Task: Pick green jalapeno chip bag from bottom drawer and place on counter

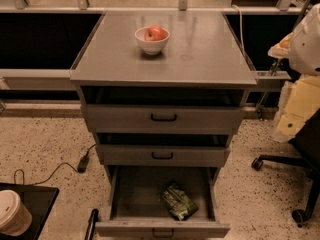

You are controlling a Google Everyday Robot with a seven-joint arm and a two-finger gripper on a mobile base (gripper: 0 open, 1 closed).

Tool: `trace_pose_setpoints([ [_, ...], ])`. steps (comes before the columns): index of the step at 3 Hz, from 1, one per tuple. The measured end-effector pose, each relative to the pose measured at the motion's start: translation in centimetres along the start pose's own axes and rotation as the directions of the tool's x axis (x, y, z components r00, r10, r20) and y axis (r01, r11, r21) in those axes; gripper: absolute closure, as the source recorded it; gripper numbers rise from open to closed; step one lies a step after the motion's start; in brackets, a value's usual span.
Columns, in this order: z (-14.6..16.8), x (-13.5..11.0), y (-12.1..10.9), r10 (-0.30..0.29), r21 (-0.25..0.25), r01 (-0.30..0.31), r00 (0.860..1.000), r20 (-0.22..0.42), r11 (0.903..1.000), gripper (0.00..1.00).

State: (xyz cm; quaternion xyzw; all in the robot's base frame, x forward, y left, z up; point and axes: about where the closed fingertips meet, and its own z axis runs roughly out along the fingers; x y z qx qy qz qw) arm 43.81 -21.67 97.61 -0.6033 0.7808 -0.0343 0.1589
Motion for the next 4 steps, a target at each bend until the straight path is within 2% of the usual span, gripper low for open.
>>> trace_pose_setpoints([
  [1,0.0,0.0,0.0,0.000,0.000,0.000,1.000,0.000,1.0000,0.00],
  [2,1.2,1.2,0.5,0.019,-0.001,-0.019,1.000,0.024,0.9998,0.00],
  [3,6.1,5.1,2.5,0.088,-0.054,-0.083,0.991,0.105,0.9951,0.00],
  [4,14.6,10.5,6.8,0.212,-0.144,-0.182,0.947,0.240,0.9728,0.00],
])
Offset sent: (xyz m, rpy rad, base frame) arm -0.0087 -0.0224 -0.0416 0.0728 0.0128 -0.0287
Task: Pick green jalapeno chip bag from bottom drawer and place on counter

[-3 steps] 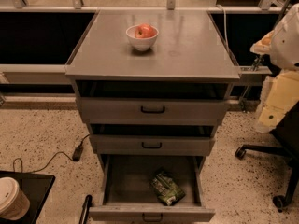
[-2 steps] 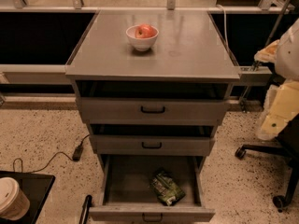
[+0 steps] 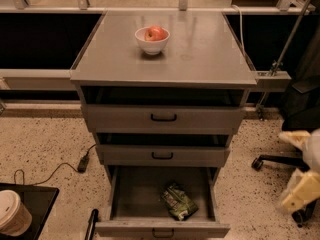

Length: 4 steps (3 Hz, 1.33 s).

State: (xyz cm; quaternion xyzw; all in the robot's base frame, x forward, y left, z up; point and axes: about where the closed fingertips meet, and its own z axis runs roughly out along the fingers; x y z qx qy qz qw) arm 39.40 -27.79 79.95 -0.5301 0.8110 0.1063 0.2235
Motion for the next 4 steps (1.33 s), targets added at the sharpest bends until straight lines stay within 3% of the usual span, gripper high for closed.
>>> trace_pose_setpoints([
  [1,7.5,4.1,0.5,0.054,-0.073,-0.043,0.986,0.159,0.9964,0.00],
  [2,10.3,5.5,0.8,0.073,-0.123,-0.051,0.981,0.182,0.9911,0.00],
  [3,10.3,5.5,0.8,0.073,-0.123,-0.051,0.981,0.182,0.9911,0.00],
  [4,13.7,4.5,1.3,0.008,-0.161,0.024,0.981,0.195,0.9866,0.00],
])
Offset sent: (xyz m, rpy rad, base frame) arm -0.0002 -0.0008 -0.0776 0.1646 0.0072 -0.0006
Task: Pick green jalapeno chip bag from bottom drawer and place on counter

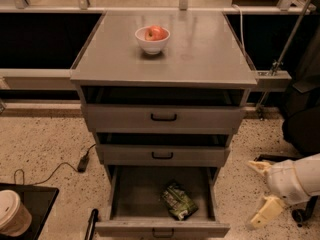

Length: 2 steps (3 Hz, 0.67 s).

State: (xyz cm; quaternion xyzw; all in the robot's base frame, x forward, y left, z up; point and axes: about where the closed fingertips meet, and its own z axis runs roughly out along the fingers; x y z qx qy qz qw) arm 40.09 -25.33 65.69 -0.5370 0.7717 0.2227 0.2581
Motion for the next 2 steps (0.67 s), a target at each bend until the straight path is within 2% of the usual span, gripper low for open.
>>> trace_pose_setpoints([
  [1,8.3,-1.8,-0.2,-0.074,-0.073,0.074,0.997,0.003,0.9946,0.00],
  [2,15.9,-5.0,0.8,-0.136,-0.099,0.131,0.989,-0.050,0.9865,0.00],
])
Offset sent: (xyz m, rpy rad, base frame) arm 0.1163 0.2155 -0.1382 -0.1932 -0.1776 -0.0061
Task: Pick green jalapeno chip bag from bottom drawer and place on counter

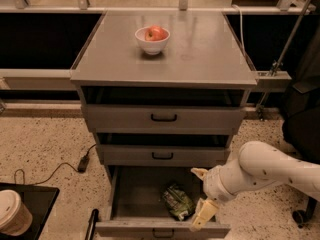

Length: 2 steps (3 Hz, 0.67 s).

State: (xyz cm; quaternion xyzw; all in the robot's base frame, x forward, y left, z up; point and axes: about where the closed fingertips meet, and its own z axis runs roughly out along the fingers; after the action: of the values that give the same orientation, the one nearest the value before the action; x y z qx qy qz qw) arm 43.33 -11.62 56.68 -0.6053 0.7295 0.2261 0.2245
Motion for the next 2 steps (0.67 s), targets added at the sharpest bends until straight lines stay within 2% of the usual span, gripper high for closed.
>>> trace_pose_setpoints([
  [1,1.04,-0.58,-1.35,0.036,0.050,-0.036,0.999,0.001,0.9981,0.00],
  [2,1.01,-0.53,-1.36,0.037,0.051,-0.037,0.999,0.001,0.9980,0.00],
])
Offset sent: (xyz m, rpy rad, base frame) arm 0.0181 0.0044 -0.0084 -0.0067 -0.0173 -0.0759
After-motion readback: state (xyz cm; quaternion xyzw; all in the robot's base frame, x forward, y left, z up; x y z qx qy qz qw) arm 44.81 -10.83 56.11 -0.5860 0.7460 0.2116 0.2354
